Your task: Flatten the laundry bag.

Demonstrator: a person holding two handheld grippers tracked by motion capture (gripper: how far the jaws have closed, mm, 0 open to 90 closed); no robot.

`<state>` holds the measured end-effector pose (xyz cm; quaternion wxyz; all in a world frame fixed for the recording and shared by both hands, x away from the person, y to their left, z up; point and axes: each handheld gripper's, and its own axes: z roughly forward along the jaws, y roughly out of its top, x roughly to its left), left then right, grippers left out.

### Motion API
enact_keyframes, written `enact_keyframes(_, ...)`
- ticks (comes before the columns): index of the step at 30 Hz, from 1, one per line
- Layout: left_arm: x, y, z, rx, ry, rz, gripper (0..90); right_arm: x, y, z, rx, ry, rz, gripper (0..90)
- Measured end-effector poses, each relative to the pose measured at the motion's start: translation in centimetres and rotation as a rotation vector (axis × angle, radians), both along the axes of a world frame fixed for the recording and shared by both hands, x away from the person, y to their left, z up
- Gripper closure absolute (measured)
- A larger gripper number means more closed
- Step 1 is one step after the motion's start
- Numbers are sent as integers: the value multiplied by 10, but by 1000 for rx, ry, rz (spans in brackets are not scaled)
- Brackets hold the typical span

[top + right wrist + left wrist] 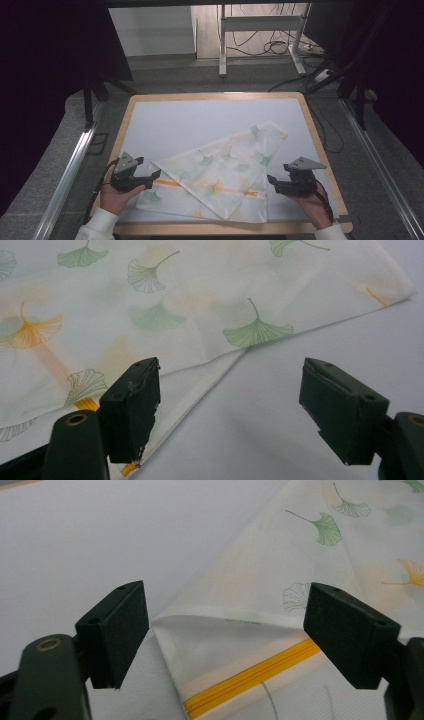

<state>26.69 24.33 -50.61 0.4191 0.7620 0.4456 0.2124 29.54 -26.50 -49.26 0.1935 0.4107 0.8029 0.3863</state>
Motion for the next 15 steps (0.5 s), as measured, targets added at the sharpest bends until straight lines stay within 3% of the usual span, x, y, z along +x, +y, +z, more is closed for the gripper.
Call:
enact_keyframes(3, 1, -5, 1, 45, 10, 30, 211, 0, -2, 1, 7, 0, 9, 238)
enact_keyframes(5, -1, -7, 1, 48, 16, 30, 219, -1, -2, 1, 13, -2, 7, 242)
enact_keyframes(8, -6, -10, 6, 63, -7, 26, 226, -3, -2, 3, 23, -7, 5, 253)
enact_keyframes(11, -10, -17, 12, 54, -10, -13, 228, -6, -3, 5, 25, -9, 13, 274)
enact_keyframes(15, -13, -31, 17, 81, -6, -83, 233, -5, -3, 4, 37, 6, 28, 321)
